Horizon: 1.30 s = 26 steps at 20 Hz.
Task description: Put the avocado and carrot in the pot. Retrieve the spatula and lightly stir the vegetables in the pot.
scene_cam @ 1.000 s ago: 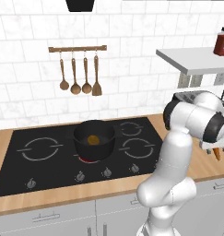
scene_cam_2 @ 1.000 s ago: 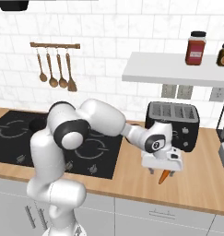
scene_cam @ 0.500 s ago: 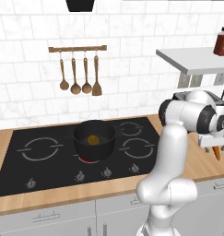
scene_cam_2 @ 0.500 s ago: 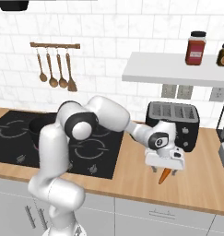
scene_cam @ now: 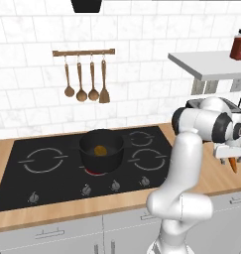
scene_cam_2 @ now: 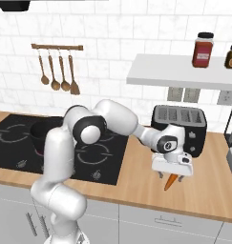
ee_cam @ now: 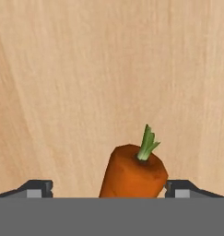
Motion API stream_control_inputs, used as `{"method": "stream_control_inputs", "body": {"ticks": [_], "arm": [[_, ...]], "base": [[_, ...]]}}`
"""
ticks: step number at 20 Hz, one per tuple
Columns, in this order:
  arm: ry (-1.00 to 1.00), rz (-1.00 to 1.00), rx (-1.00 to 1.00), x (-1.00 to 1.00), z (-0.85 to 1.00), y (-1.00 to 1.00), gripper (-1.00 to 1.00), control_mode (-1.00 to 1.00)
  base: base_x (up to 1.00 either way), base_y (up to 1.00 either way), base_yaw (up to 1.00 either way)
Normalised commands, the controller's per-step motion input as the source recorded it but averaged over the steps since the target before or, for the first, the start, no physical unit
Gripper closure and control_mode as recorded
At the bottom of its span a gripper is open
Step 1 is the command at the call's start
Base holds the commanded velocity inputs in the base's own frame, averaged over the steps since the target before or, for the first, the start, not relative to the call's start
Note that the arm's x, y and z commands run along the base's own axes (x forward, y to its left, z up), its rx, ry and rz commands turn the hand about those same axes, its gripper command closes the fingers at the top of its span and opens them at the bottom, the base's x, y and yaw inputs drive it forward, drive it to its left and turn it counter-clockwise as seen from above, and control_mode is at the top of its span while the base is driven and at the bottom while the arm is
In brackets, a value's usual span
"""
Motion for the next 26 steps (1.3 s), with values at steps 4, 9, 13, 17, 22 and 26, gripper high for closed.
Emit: {"method": "stream_control_inputs", "body": {"ticks": [4, 9, 13, 17, 22, 26], "arm": [[0.00, 0.00, 0.00, 0.01, -0.06, -0.04, 1.00, -1.00], [0.00, 0.00, 0.00, 0.00, 0.00, 0.00, 1.00, -1.00], [0.00, 0.00, 0.00, 0.00, 0.10, 0.03, 1.00, -1.00], [-0.05, 0.00, 0.04, -0.02, 0.31, 0.25, 1.00, -1.00], [-0.17, 0.01, 0.09, 0.00, 0.31, 0.44, 1.00, -1.00], [-0.17, 0.00, 0.09, 0.00, 0.31, 0.53, 1.00, -1.00]], "base": [[0.00, 0.00, 0.00], [0.00, 0.00, 0.00], [0.00, 0.00, 0.00], [0.00, 0.00, 0.00], [0.00, 0.00, 0.00], [0.00, 0.00, 0.00]]}}
